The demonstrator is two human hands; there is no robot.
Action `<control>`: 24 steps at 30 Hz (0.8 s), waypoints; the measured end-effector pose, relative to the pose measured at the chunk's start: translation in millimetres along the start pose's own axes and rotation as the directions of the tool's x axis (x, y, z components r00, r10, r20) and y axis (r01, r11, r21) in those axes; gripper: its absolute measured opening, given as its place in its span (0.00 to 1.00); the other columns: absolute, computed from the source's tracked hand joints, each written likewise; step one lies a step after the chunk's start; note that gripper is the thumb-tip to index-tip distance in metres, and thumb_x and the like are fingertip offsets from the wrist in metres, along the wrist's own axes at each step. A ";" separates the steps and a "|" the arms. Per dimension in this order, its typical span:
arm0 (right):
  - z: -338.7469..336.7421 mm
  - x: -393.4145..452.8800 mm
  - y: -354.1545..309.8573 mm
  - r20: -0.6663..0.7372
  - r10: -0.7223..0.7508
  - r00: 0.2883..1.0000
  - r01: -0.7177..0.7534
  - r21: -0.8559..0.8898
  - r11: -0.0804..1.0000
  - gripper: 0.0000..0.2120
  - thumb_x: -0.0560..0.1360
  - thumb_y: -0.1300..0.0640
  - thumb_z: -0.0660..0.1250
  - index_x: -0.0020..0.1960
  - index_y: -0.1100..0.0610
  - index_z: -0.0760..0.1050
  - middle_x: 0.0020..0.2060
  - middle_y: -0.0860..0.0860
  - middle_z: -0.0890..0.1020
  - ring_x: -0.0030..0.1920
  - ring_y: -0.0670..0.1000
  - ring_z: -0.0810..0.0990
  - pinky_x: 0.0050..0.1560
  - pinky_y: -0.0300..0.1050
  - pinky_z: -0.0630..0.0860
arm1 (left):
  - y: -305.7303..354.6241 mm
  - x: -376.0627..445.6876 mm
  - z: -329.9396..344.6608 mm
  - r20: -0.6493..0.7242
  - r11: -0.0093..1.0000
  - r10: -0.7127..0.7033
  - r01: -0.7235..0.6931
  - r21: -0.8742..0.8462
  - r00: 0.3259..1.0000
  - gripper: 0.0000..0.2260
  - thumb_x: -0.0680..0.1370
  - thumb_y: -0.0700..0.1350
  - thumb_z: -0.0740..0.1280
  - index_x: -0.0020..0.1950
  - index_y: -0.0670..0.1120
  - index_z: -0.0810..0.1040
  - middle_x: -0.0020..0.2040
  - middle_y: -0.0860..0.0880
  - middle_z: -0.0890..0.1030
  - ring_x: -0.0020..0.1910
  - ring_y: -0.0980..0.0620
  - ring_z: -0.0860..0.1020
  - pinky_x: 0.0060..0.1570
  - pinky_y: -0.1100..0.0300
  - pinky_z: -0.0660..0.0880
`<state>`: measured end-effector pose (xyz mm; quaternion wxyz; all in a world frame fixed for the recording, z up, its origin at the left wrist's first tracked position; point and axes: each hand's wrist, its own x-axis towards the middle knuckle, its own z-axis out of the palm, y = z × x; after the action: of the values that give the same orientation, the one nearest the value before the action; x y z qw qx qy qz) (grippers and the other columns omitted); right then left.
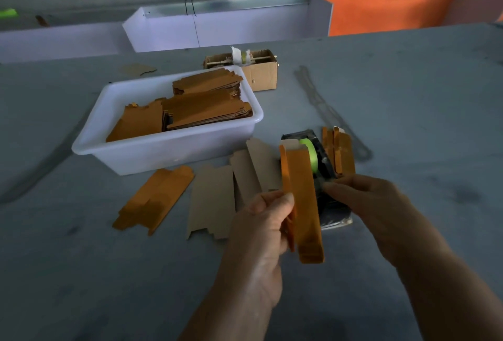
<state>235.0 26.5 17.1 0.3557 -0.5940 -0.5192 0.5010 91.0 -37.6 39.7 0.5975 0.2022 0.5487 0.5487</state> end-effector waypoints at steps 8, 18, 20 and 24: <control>4.4 -4.7 -1.4 0.008 -0.022 1.000 0.021 0.110 0.994 0.06 0.73 0.62 0.66 0.40 0.59 0.81 0.33 0.54 0.84 0.37 0.53 0.83 0.40 0.45 0.76 | -12.3 5.9 12.8 0.065 0.998 -0.023 0.027 -0.065 0.998 0.09 0.80 0.40 0.63 0.56 0.37 0.77 0.49 0.39 0.84 0.20 0.62 0.73 0.18 0.72 0.65; 3.9 -20.0 9.4 -0.055 -0.091 0.994 0.105 0.358 0.928 0.07 0.70 0.54 0.68 0.37 0.57 0.80 0.51 0.51 0.82 0.53 0.49 0.80 0.55 0.47 0.72 | -13.5 6.2 7.9 0.041 0.994 0.048 -0.052 0.095 0.998 0.09 0.80 0.42 0.63 0.55 0.38 0.78 0.32 0.50 0.79 0.19 0.62 0.69 0.19 0.71 0.64; 7.0 -26.7 12.7 -0.183 -0.127 0.975 0.162 0.191 0.968 0.07 0.71 0.56 0.69 0.35 0.55 0.80 0.59 0.45 0.78 0.59 0.44 0.76 0.54 0.41 0.69 | -13.5 6.6 6.1 0.028 0.989 0.063 -0.066 0.131 0.998 0.08 0.80 0.42 0.64 0.52 0.38 0.78 0.30 0.50 0.75 0.20 0.61 0.68 0.20 0.70 0.63; 14.0 -33.2 19.0 -0.274 -0.207 0.939 0.220 0.014 0.975 0.06 0.72 0.56 0.68 0.37 0.54 0.79 0.62 0.44 0.74 0.59 0.43 0.74 0.49 0.35 0.69 | -11.8 7.3 5.1 0.034 0.986 0.075 -0.079 0.144 0.997 0.07 0.79 0.42 0.65 0.51 0.38 0.78 0.28 0.53 0.74 0.20 0.62 0.69 0.20 0.70 0.64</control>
<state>227.8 -11.1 3.3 0.4887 -0.5890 -0.5157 0.3850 99.1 -33.1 28.2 0.5674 0.2740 0.5702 0.5271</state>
